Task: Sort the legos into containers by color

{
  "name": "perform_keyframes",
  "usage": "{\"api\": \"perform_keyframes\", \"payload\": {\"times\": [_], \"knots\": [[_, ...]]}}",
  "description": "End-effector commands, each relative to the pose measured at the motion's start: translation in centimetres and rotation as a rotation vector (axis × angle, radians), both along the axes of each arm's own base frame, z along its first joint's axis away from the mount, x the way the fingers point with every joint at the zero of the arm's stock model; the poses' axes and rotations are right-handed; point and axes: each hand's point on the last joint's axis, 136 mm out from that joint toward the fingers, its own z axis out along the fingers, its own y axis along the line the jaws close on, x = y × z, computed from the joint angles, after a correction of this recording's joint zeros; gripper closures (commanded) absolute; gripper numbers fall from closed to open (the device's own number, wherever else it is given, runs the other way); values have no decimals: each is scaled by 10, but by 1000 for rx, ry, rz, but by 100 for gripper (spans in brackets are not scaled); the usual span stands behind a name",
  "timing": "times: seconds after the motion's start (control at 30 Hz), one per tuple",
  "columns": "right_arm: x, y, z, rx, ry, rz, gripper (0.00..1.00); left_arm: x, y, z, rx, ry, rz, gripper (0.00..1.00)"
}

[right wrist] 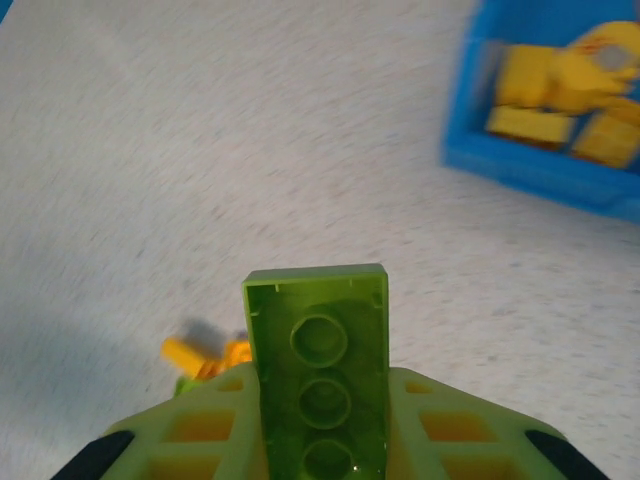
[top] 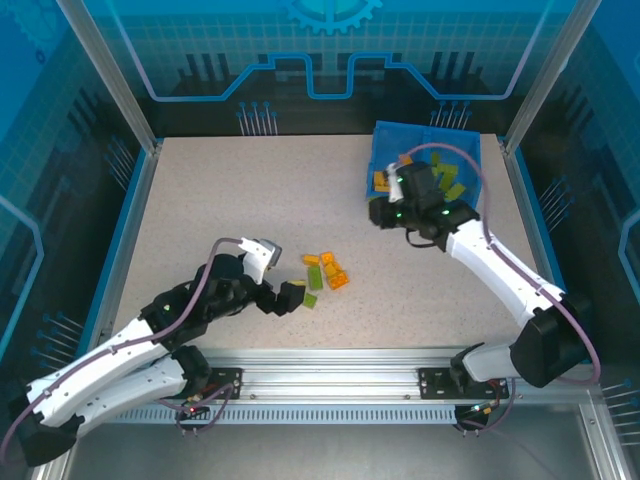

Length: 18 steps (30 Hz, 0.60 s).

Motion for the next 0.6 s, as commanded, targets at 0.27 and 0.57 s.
{"api": "perform_keyframes", "payload": {"times": [0.27,0.57], "knots": [[81,-168,-12,-5,-5,-492,72,3,-19,22,-48,-28,-61,1],[158,-229,-56,-80,78,-629,71,12,-12,17,2,-40,-16,1]]}}
